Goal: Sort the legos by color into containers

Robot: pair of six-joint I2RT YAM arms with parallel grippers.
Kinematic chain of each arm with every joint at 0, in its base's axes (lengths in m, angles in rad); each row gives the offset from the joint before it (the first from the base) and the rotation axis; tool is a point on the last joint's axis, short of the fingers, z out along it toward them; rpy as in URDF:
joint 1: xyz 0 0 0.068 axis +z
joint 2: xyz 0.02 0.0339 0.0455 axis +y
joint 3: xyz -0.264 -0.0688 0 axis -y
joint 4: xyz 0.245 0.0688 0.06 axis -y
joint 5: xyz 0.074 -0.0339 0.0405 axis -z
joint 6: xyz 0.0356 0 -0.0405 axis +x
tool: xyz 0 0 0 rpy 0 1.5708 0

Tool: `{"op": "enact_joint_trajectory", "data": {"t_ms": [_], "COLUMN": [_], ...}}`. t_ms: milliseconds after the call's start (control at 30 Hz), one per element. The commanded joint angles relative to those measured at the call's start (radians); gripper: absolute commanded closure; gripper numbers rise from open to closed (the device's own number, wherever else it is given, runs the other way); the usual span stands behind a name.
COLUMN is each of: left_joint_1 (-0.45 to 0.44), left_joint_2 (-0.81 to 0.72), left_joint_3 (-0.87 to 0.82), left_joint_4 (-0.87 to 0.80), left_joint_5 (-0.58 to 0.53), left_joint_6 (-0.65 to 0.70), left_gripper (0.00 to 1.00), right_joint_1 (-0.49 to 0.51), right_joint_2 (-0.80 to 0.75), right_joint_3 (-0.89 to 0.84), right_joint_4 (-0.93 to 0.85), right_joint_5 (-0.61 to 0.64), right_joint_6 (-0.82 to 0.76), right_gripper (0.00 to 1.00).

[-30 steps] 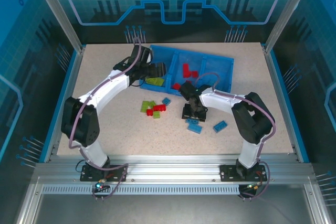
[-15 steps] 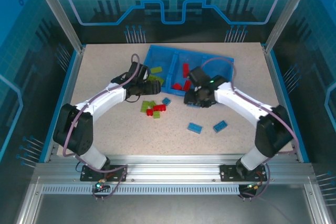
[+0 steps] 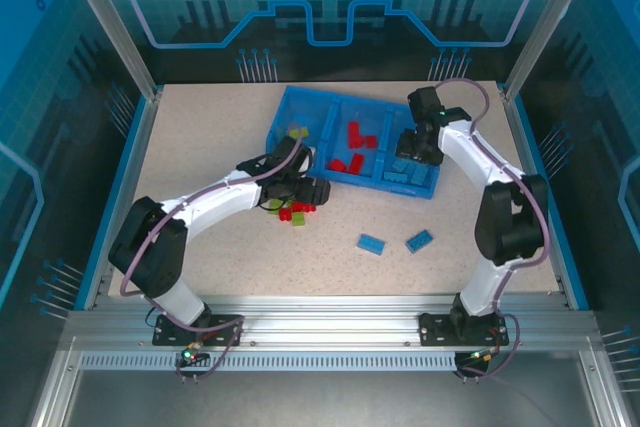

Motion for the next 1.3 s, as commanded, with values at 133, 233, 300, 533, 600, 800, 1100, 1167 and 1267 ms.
{"op": "enact_joint_trajectory", "data": {"t_ms": [133, 233, 300, 533, 600, 800, 1100, 1167, 1267], "left_joint_1": [-0.016, -0.019, -0.02, -0.038, -0.039, -0.039, -0.04, -0.04, -0.04], "left_joint_2": [0.083, 0.128, 0.151, 0.221, 0.229, 0.235, 0.319, 0.335, 0.344], "left_joint_3": [0.086, 0.12, 0.14, 0.199, 0.198, 0.162, 0.192, 0.201, 0.201], "left_joint_4": [-0.042, -0.057, -0.064, -0.096, -0.103, -0.084, -0.057, -0.059, -0.053], "left_joint_5": [0.018, 0.014, 0.003, -0.049, -0.069, -0.075, -0.078, -0.08, -0.083], "left_joint_6": [0.08, 0.109, 0.127, 0.145, 0.125, 0.084, 0.096, 0.099, 0.096], "left_gripper": [0.15, 0.18, 0.19, 0.23, 0.25, 0.25, 0.26, 0.28, 0.32], "right_joint_1": [-0.039, -0.036, -0.028, -0.006, -0.007, -0.007, -0.013, -0.018, -0.026], "right_joint_2": [0.104, 0.104, 0.085, -0.044, -0.084, -0.17, -0.246, -0.256, -0.267], "right_joint_3": [0.097, 0.101, 0.09, 0.014, -0.009, -0.043, -0.095, -0.102, -0.111], "right_joint_4": [-0.043, -0.047, -0.044, -0.02, -0.013, -0.019, -0.027, -0.029, -0.029], "right_joint_5": [-0.021, -0.03, -0.044, -0.103, -0.11, -0.115, -0.099, -0.098, -0.097], "right_joint_6": [-0.046, -0.048, -0.049, -0.04, -0.031, -0.036, -0.033, -0.03, -0.028], "right_gripper": [0.33, 0.26, 0.22, 0.14, 0.14, 0.14, 0.13, 0.13, 0.13]}}
